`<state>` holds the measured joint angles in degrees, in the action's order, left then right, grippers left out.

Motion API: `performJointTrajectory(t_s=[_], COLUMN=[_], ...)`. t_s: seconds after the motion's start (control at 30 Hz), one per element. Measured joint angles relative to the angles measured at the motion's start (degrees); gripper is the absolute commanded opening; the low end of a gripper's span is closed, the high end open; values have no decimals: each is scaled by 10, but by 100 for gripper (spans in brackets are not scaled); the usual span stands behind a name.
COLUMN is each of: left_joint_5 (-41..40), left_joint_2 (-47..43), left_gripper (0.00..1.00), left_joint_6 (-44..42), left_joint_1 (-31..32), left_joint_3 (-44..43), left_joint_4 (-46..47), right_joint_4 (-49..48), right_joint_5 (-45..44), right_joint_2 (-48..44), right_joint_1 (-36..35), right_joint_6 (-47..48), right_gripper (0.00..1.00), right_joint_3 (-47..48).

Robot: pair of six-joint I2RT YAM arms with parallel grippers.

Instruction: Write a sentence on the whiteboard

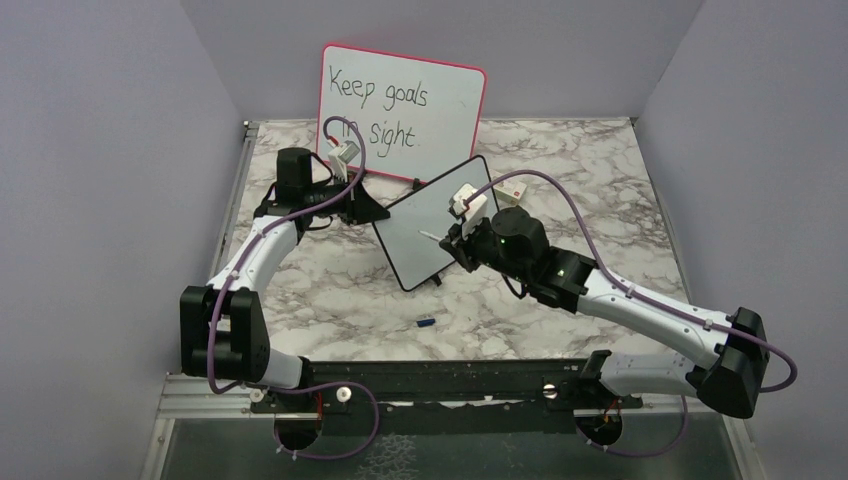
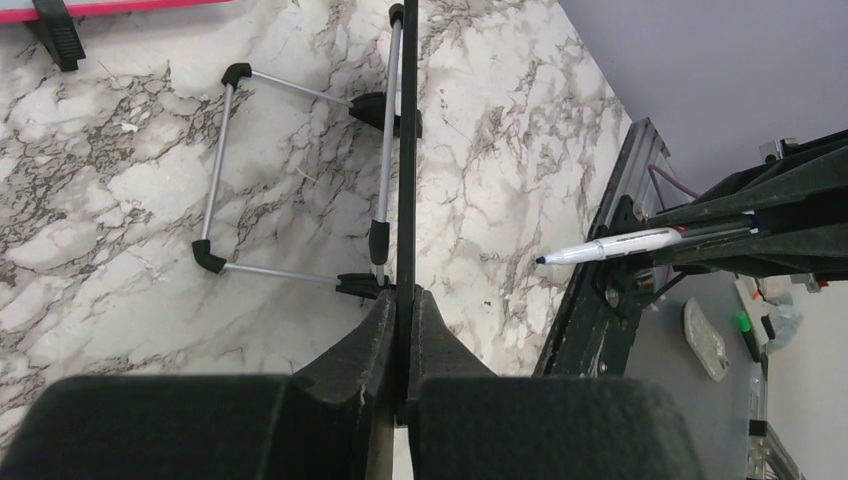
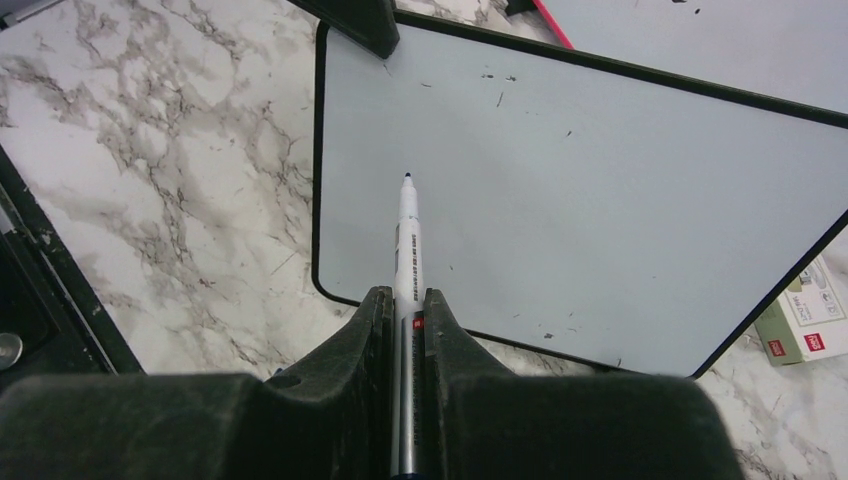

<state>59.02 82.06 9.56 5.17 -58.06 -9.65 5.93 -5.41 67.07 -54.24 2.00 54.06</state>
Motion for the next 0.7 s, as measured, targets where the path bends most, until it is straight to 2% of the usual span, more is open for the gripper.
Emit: performJointTrajectory(t_s=[0.7], left_joint_5=[-53], left_joint_2=[-11], left_gripper=[0], left_joint_6=[-39], left_joint_1=[8], left_joint_3=[6], left_joint_4=[-7], right_joint_4=[-15], right_joint_5=[-33], right_joint_2=[55], right_joint_1=[-21], right_joint_6=[20], right_gripper=[0], right_joint_3=[28])
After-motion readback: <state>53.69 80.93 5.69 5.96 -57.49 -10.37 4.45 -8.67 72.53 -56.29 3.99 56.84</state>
